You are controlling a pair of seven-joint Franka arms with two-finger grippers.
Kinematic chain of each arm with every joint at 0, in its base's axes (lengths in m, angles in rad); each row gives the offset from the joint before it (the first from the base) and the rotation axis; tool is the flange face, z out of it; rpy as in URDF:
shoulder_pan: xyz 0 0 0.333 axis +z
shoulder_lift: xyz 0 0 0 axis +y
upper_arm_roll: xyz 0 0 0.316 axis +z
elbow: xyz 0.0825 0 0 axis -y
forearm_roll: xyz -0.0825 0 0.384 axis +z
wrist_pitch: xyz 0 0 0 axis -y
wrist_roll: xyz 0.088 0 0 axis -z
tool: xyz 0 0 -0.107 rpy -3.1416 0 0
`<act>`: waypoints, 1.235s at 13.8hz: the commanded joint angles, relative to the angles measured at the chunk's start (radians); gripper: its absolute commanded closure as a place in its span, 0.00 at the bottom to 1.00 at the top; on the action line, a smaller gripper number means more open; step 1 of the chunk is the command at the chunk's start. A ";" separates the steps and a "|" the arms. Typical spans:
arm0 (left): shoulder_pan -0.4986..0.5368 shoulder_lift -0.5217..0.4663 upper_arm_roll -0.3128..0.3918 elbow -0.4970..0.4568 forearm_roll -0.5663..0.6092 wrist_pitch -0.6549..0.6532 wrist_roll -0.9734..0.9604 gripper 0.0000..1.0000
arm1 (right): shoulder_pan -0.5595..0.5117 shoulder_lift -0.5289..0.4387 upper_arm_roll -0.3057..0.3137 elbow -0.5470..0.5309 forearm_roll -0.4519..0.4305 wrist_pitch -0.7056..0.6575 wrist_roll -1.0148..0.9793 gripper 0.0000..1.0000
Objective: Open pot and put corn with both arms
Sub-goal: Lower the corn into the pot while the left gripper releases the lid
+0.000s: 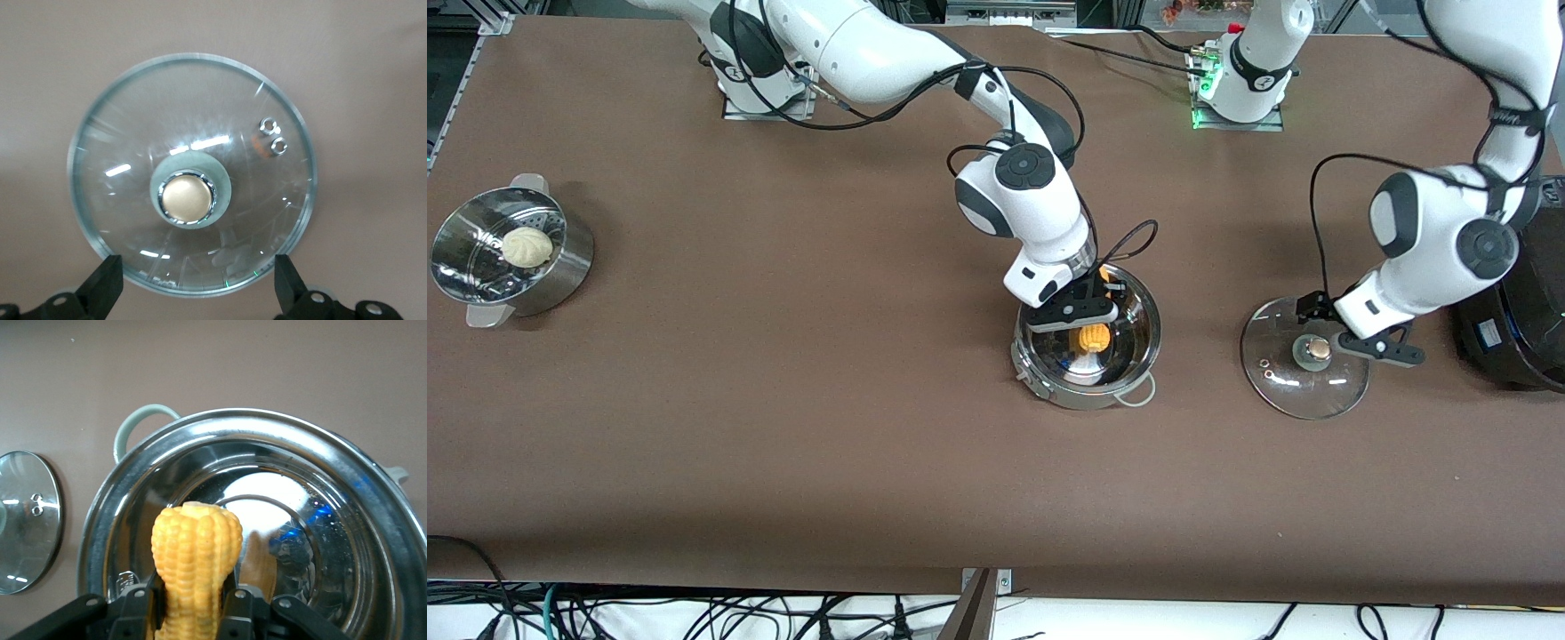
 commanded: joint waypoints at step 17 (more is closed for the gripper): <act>0.021 -0.290 -0.061 0.535 0.066 -0.859 -0.143 0.00 | -0.008 -0.071 -0.011 0.003 -0.013 -0.173 -0.004 0.00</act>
